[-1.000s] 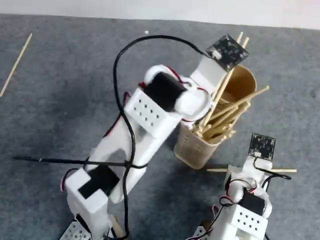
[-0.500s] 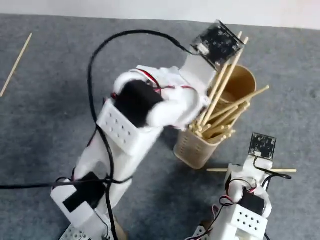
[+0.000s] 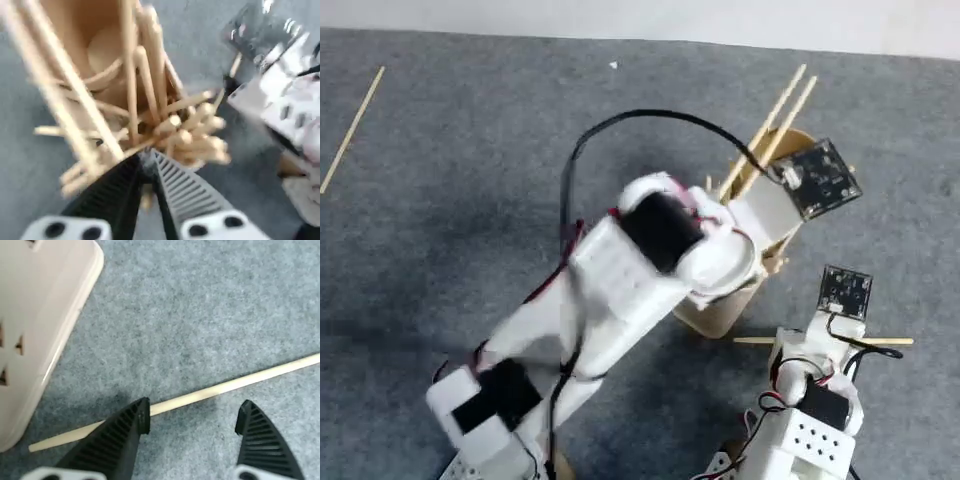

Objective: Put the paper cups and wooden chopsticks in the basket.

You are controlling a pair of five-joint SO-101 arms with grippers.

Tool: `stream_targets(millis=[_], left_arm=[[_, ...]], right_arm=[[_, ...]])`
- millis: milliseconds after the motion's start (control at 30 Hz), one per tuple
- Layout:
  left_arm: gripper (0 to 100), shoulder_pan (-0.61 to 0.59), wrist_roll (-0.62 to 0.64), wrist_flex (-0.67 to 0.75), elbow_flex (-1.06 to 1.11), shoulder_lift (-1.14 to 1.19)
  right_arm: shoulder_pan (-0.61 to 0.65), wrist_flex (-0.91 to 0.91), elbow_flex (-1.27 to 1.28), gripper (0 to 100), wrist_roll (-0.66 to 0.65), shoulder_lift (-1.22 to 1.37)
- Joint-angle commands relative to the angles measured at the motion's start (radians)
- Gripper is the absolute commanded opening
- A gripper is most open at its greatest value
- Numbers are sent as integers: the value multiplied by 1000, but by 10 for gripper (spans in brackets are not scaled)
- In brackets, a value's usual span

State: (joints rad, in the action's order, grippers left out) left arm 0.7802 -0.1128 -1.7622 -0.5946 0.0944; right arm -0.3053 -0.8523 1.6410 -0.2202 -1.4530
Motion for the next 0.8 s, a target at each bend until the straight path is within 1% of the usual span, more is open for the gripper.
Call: stream_targets(millis=[0, 167, 467, 533, 767], left_arm=[[6, 7, -81, 25, 16, -13], [6, 45, -98, 35, 1, -18], [6, -134, -100, 155, -159, -13], [6, -170, -100, 183, -162, -13], [7, -269, -100, 204, -166, -13]], right_arm=[[10, 19, -4, 288, -6, -8], [10, 19, -4, 288, -6, -8], [10, 19, -4, 288, -6, -8], [10, 19, -4, 288, -6, -8], [10, 19, -4, 288, -6, -8]])
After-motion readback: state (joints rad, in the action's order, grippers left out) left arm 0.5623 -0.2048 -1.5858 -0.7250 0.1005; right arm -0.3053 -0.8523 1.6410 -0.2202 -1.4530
